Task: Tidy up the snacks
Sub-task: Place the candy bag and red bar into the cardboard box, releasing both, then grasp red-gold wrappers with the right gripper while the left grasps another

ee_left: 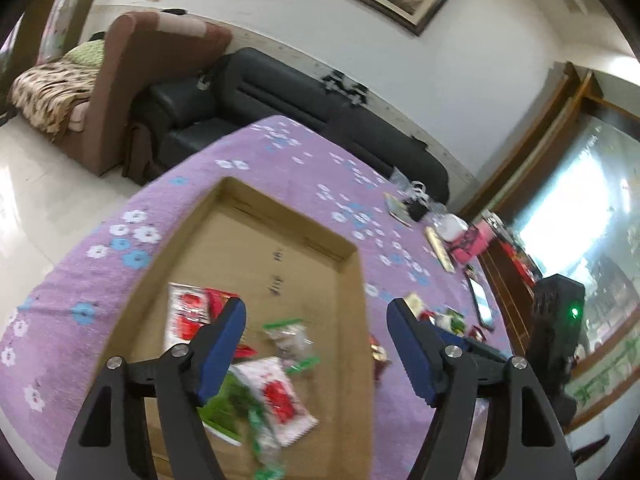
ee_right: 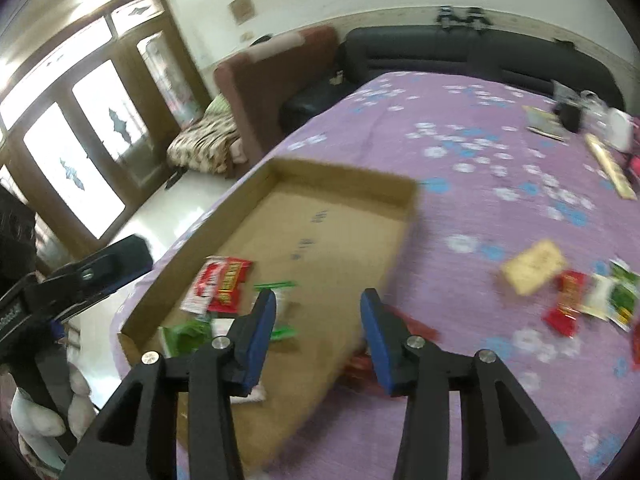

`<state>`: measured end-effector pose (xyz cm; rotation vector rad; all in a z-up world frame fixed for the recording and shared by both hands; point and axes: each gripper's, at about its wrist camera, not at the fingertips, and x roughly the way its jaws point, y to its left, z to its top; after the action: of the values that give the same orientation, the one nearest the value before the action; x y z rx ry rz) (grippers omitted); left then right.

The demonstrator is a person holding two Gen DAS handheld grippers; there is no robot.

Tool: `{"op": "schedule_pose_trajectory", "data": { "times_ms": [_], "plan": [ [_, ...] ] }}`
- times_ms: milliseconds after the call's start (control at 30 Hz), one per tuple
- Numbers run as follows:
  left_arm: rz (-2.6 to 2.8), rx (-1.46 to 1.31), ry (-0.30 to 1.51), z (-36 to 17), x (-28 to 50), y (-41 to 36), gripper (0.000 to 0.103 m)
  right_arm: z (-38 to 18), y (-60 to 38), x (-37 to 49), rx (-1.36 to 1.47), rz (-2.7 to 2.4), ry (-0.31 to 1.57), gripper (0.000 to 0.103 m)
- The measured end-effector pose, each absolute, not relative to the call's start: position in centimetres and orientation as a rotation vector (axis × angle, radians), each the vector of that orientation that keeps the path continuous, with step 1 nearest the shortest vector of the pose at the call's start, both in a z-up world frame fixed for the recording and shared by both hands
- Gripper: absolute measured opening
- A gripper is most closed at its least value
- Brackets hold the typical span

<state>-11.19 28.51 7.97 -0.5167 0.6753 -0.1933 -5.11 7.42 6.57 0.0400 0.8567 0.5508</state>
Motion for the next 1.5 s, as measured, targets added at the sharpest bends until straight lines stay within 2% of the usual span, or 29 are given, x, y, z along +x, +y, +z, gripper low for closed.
{"op": "schedule_pose_trajectory", "data": {
  "times_ms": [233,367,633,867,967,1033,1200,1267,1500],
  "plan": [
    [-0.263,-0.475,0.727,7.7,-10.1,24.1,0.077,5.7,-4.1,-3.7,0.184,0.334,0.863,0.045],
    [-0.280,-0.465,0.744,7.3,-9.5,22.2,0.077,4.4,-7.4,-3.4,0.276,0.312,0.901,0.045],
    [-0.271,-0.452,0.758,7.4,-9.6,21.2,0.077,2.9,0.2,-2.4,0.256,0.517,0.992,0.046],
    [-0.243,-0.462,0.746,7.6,-10.2,22.7,0.077,0.3,6.9,-2.3,0.099,0.539,1.067,0.045],
    [-0.251,-0.461,0.751,7.4,-10.0,22.5,0.077,0.4,6.5,-2.7,0.078,0.539,1.039,0.033],
    [-0.266,-0.457,0.760,7.2,-9.9,22.0,0.077,0.7,5.1,-2.8,0.118,0.537,1.036,0.029],
    [-0.307,-0.437,0.791,6.7,-9.4,20.0,0.077,1.0,1.4,-3.3,0.117,0.467,1.013,0.029],
    [-0.320,-0.421,0.801,6.6,-9.2,19.1,0.077,0.9,-0.5,-3.8,0.117,0.435,1.014,0.030],
    [-0.379,-0.359,0.841,6.2,-8.7,15.4,0.077,2.9,-7.8,-5.1,0.256,0.476,0.945,0.044]
  ]
}}
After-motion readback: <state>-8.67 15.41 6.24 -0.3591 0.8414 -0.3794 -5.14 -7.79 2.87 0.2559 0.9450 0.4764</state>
